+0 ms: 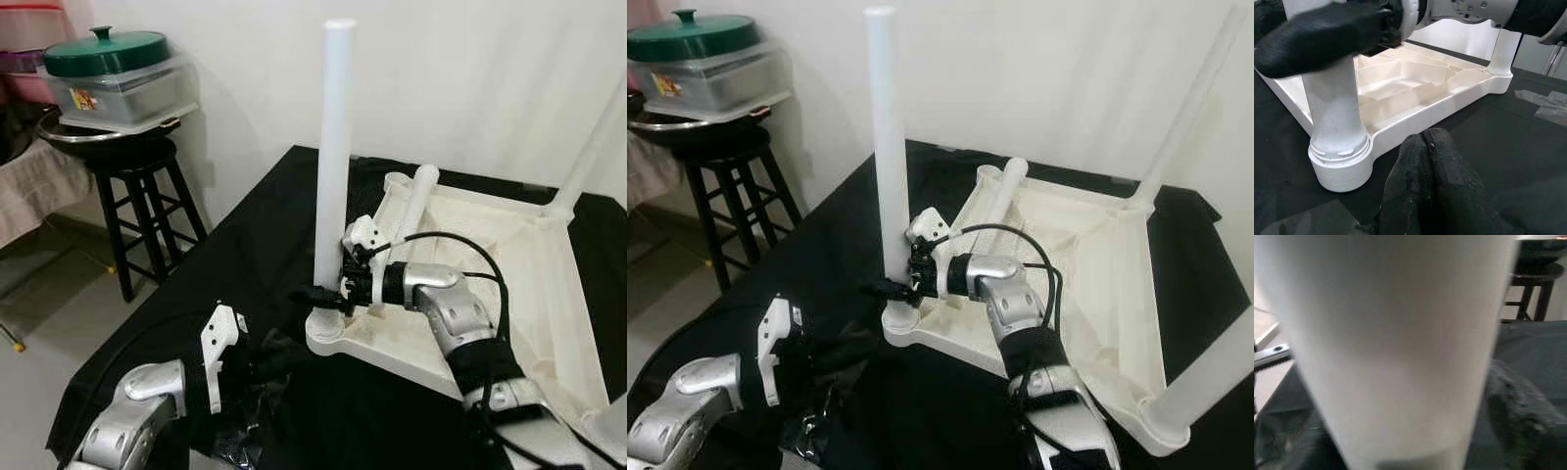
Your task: Building children table
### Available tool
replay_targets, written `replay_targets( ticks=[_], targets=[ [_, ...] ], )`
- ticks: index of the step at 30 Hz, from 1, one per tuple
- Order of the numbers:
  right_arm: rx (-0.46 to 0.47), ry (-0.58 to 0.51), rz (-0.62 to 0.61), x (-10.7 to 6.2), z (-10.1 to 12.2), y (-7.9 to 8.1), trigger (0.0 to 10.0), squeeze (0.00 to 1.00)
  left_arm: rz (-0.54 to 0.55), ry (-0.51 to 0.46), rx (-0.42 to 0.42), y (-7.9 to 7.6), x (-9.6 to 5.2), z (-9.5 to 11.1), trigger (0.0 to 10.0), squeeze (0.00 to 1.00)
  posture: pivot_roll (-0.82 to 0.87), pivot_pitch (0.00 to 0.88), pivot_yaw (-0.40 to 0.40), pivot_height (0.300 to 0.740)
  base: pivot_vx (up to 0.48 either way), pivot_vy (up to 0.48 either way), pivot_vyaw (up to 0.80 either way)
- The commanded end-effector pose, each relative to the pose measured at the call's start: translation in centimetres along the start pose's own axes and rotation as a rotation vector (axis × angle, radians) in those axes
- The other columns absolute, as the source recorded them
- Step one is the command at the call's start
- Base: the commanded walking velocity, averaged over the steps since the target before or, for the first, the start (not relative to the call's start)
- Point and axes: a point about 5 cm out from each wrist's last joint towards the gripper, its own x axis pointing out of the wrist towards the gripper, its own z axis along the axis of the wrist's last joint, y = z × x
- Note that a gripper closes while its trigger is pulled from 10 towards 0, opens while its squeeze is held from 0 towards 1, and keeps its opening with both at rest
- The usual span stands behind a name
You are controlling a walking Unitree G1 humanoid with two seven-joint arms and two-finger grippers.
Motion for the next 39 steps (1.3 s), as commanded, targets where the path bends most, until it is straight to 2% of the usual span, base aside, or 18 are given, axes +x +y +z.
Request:
replay_targets(
  ticks=[1,5,11,13,14,15,16,18,19,20,22,24,26,31,32,33,34,39],
  targets=[
    [0.004,-0.018,0.001,0.1,0.3,-0.1,0.0,0.00,0.000,0.012,-0.006,-0.1,-0.1,-0.2,10.0,0.00,-0.04,0.000,-0.054,0.740,0.000,0.000,0.00],
    [0.001,-0.067,0.050,-0.7,-0.2,-0.2,0.0,0.00,0.001,0.011,-0.006,-0.1,-0.2,-0.1,10.0,0.00,-0.05,0.000,-0.049,0.740,0.000,0.000,0.00],
    [-0.007,-0.090,-0.004,-1.1,-0.7,-0.2,0.0,0.00,0.001,0.012,-0.007,0.0,-0.3,-0.1,10.0,0.00,-0.05,0.000,-0.049,0.740,0.000,0.000,0.00],
    [0.009,-0.056,-0.166,-0.8,-1.6,0.2,0.0,0.00,0.003,0.011,-0.007,0.0,-0.4,-0.1,10.0,0.00,-0.06,0.000,-0.048,0.740,0.000,0.000,0.00],
    [0.009,-0.056,-0.166,-0.8,-1.6,0.2,0.0,0.00,0.003,0.011,-0.007,0.0,-0.4,-0.1,10.0,0.00,-0.06,0.000,-0.048,0.740,0.000,0.000,0.00],
    [0.033,-0.020,-0.495,-0.6,-2.7,0.4,0.0,0.00,0.005,0.011,-0.008,0.1,-0.6,-0.1,10.0,0.00,-0.06,0.000,-0.057,0.740,0.000,0.000,0.00],
    [0.033,-0.020,-0.495,-0.6,-2.7,0.4,0.0,0.00,0.005,0.011,-0.008,0.1,-0.6,-0.1,10.0,0.00,-0.06,0.000,-0.057,0.740,0.000,0.000,0.00],
    [0.082,0.061,-0.730,0.5,-4.6,4.7,0.0,0.00,0.007,0.013,-0.006,0.3,-0.8,0.0,10.0,0.00,-0.07,0.000,-0.052,0.740,0.000,0.000,0.00],
    [-0.017,0.037,-0.800,0.4,-3.2,5.3,0.0,0.00,0.008,0.015,-0.007,0.5,-0.9,0.0,10.0,0.00,-0.09,0.000,-0.020,0.740,0.000,0.000,0.00],
    [-0.035,0.005,-0.861,0.0,-2.5,5.1,0.0,0.00,0.007,0.018,-0.007,0.6,-0.9,-0.1,10.0,0.00,-0.10,0.000,-0.015,0.740,0.000,0.000,0.00],
    [-0.048,-0.024,-0.884,-0.3,-1.9,4.5,0.0,0.00,0.006,0.020,-0.007,0.6,-0.9,-0.2,10.0,0.00,-0.10,0.000,-0.015,0.740,0.000,0.000,0.00],
    [0.118,0.020,-0.880,-0.4,-4.0,3.6,0.0,0.00,0.003,0.025,-0.007,0.7,-0.7,-0.1,10.0,0.00,-0.07,0.000,-0.035,0.740,0.000,0.000,0.00],
    [0.169,0.037,-0.860,-0.3,-4.8,3.5,0.0,0.00,-0.001,0.030,-0.005,0.8,-0.6,-0.1,10.0,0.00,-0.07,0.000,-0.035,0.740,0.000,0.000,0.00],
    [0.101,0.061,-0.805,0.9,-4.1,4.4,0.0,0.00,0.024,0.020,-0.001,0.9,-0.8,-0.1,10.0,0.00,-0.07,0.000,-0.027,0.740,0.000,0.000,0.00],
    [0.128,0.062,-0.828,0.7,-4.0,4.5,10.0,0.00,0.021,0.022,-0.001,1.0,-0.8,-0.1,10.0,0.00,-0.07,0.000,-0.022,0.740,0.000,0.000,0.00],
    [0.128,0.062,-0.828,0.7,-4.0,4.5,10.0,0.00,0.021,0.022,-0.001,1.0,-0.8,-0.1,10.0,0.00,-0.07,0.000,-0.022,0.740,0.000,0.000,0.00],
    [0.143,0.043,-0.788,0.8,-3.6,4.6,10.0,1.00,0.013,0.028,-0.002,1.0,-0.8,-0.1,10.0,0.00,-0.06,0.000,-0.022,0.740,0.000,0.000,0.00],
    [0.081,-0.052,-0.470,1.4,-1.0,4.1,10.0,1.00,0.005,0.029,-0.004,1.0,-0.6,-0.1,10.0,0.00,-0.06,0.000,-0.025,0.740,0.000,0.000,0.00]
  ],
)
